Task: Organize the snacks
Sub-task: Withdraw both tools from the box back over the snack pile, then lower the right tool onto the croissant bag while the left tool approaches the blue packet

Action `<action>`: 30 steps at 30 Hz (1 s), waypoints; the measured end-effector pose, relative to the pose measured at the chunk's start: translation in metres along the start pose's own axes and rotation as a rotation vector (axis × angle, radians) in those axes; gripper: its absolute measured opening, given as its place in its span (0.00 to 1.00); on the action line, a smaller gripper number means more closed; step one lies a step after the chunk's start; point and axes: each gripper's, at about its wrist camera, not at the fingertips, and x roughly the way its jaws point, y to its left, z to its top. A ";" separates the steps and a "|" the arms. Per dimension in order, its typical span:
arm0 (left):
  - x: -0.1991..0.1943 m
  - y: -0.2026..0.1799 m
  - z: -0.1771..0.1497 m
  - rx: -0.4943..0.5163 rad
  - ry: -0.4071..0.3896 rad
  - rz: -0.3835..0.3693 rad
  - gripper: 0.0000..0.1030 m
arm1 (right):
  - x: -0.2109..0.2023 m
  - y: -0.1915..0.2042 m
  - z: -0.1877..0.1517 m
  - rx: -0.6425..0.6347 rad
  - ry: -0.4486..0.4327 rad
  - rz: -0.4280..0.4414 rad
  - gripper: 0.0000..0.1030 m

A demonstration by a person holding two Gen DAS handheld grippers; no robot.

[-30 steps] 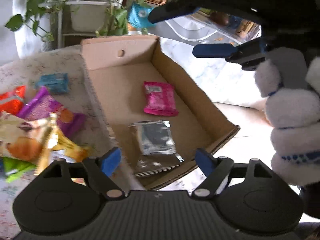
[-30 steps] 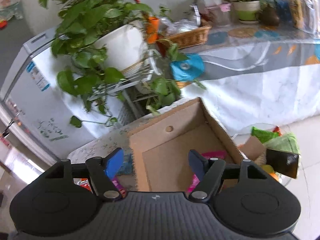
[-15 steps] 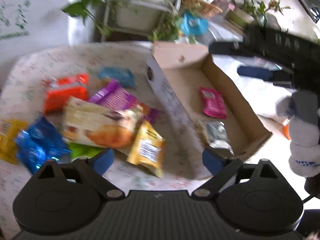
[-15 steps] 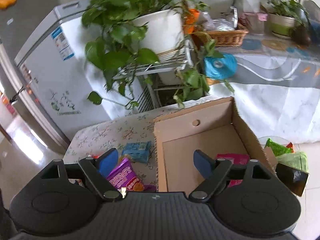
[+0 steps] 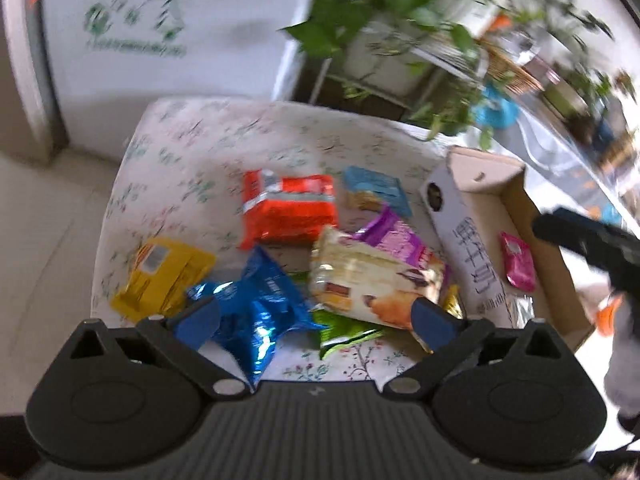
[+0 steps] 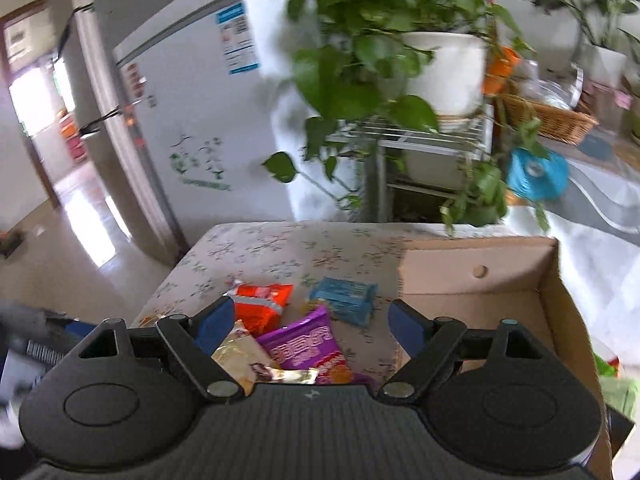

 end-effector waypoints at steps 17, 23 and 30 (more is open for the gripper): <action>0.046 0.049 -0.005 -0.313 0.067 0.008 0.98 | 0.047 0.053 -0.025 -0.311 0.177 0.047 0.86; 0.060 0.050 -0.009 -0.400 0.083 0.037 0.98 | 0.067 0.066 -0.031 -0.413 0.227 0.053 0.86; 0.071 0.046 -0.011 -0.425 0.086 0.111 0.98 | 0.090 0.079 -0.038 -0.519 0.285 0.042 0.86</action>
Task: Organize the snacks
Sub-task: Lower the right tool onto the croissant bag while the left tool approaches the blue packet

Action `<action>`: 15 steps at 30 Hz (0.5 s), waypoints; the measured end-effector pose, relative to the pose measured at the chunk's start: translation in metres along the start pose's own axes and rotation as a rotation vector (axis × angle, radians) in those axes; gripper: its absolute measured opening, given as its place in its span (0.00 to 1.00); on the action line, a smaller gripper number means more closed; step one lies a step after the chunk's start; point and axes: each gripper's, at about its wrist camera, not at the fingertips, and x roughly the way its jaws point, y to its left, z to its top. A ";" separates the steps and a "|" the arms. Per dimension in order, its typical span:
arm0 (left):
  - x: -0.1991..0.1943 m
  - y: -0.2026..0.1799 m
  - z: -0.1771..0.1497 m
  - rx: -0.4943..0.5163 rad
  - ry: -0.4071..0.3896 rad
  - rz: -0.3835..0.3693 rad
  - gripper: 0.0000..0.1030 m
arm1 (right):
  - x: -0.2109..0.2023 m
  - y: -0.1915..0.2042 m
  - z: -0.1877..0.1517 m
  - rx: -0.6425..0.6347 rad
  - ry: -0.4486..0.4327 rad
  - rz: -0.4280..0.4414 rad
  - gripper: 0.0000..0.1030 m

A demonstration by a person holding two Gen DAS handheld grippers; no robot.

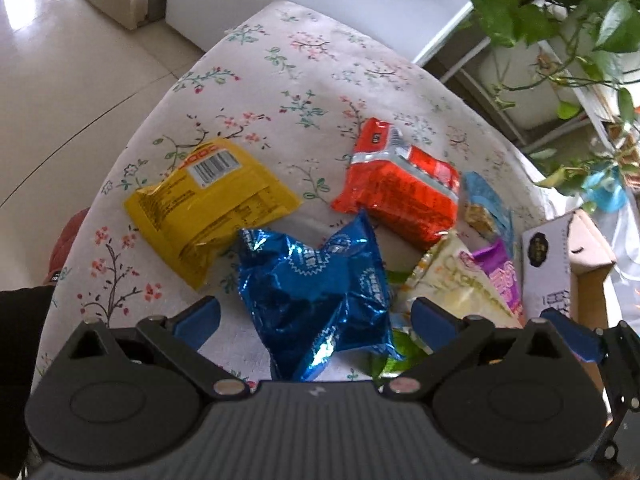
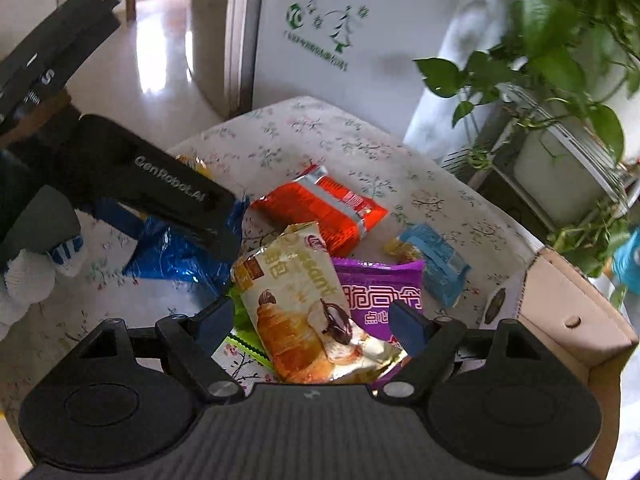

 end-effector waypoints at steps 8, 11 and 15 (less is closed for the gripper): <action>0.006 -0.006 0.001 0.007 -0.053 0.056 0.98 | 0.015 0.001 0.000 -0.029 0.027 -0.016 0.85; 0.007 -0.010 0.000 0.038 -0.062 0.078 0.99 | 0.022 0.005 -0.002 -0.036 0.046 -0.016 0.82; 0.007 -0.011 -0.001 0.063 -0.062 0.088 0.98 | 0.025 0.008 -0.003 -0.030 0.068 -0.008 0.66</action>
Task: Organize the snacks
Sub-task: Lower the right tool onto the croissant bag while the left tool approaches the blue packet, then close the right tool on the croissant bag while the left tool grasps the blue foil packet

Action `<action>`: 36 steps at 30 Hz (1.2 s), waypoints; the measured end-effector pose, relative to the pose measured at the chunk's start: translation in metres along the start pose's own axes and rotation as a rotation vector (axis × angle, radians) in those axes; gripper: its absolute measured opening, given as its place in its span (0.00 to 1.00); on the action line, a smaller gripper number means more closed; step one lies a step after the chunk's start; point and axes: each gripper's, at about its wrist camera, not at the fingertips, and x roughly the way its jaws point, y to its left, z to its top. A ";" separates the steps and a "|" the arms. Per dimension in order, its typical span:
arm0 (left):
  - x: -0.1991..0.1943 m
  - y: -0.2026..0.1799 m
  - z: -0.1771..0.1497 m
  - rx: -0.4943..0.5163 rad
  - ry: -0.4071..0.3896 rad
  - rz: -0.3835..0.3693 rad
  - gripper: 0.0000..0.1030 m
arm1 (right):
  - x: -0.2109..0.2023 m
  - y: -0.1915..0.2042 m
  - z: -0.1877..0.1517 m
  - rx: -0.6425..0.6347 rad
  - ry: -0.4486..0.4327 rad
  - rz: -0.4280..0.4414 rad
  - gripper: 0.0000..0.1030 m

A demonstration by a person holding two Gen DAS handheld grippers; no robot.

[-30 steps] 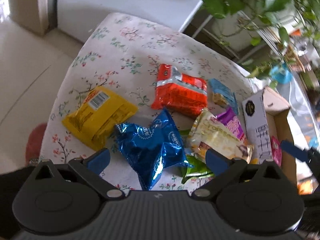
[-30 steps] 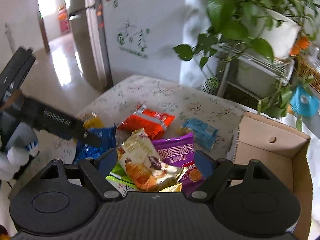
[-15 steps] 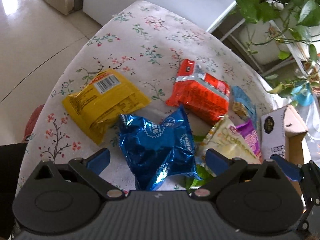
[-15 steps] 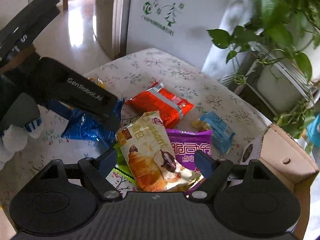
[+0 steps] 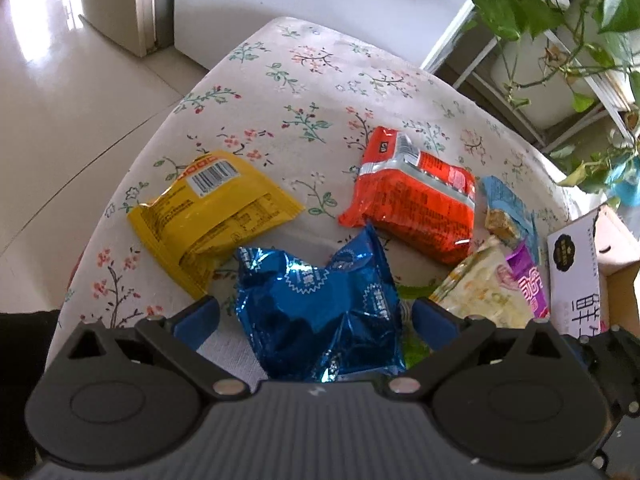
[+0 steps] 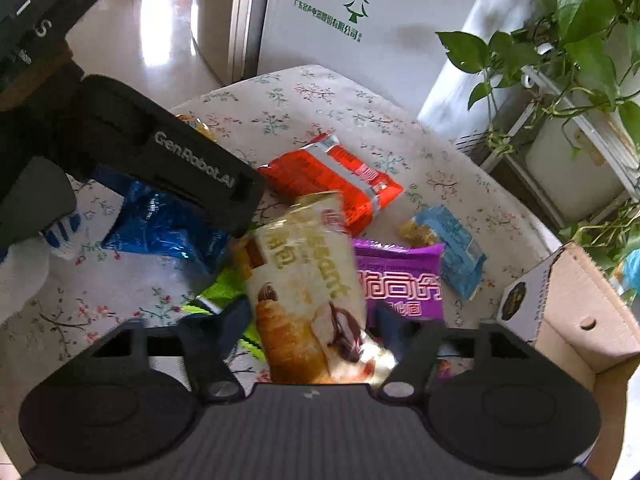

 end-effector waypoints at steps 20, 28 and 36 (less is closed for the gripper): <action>0.008 -0.017 -0.009 0.120 -0.056 0.092 0.99 | -0.021 -0.039 -0.005 0.346 -0.017 -0.012 0.60; 0.002 -0.018 -0.017 0.164 -0.117 0.093 0.83 | -0.026 -0.047 -0.009 0.430 -0.019 0.012 0.60; -0.004 -0.010 -0.017 0.169 -0.108 0.051 0.80 | -0.029 -0.046 -0.009 0.430 -0.028 0.007 0.60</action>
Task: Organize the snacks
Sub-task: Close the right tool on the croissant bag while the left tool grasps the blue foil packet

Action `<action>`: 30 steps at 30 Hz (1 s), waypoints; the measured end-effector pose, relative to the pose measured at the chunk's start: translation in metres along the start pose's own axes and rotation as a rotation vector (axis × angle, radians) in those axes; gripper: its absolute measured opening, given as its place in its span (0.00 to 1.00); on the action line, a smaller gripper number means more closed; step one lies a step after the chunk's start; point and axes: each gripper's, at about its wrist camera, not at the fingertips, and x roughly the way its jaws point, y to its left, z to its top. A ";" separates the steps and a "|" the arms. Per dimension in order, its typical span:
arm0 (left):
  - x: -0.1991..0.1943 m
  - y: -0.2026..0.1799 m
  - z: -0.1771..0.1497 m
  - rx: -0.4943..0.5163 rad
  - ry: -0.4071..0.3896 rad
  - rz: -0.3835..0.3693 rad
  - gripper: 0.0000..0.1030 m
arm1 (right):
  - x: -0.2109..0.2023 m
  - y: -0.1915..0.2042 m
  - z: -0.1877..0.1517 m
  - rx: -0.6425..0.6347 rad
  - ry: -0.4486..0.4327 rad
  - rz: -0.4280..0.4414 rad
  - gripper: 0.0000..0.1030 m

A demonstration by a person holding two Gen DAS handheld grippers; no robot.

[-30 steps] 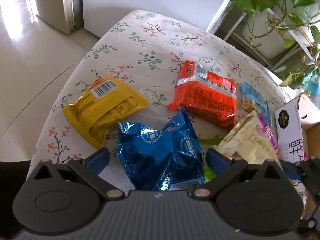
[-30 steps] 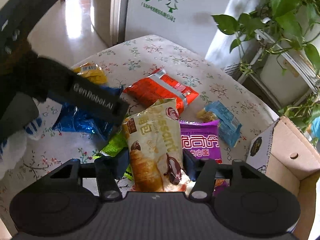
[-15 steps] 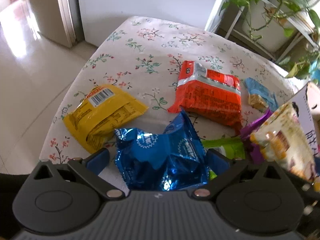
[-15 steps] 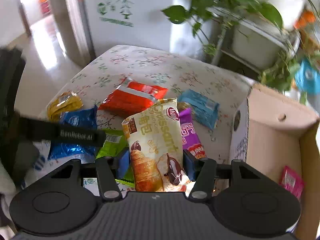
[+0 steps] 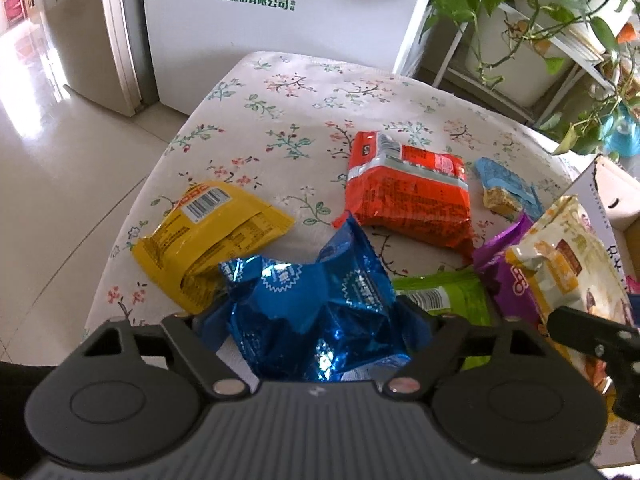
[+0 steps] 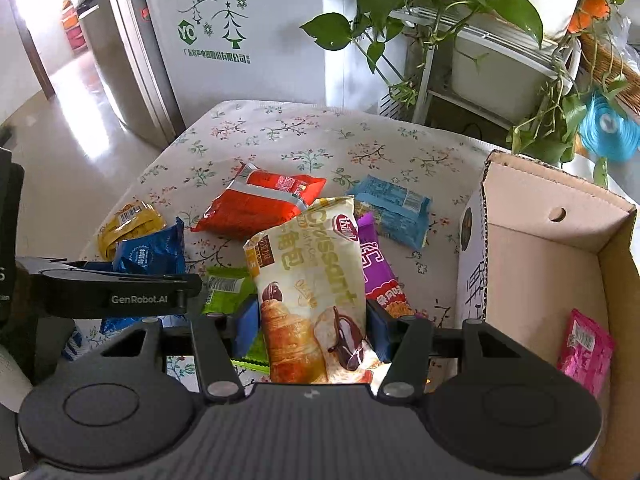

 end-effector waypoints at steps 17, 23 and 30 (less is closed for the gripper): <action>-0.026 0.010 -0.017 0.030 -0.059 -0.054 0.80 | -0.014 0.013 -0.001 -0.027 -0.037 0.041 0.60; -0.036 0.015 -0.027 0.033 -0.075 -0.057 0.80 | -0.025 0.012 -0.004 -0.011 -0.060 0.040 0.60; -0.045 0.016 -0.035 0.019 -0.071 -0.066 0.80 | -0.041 0.010 -0.008 0.027 -0.099 0.051 0.60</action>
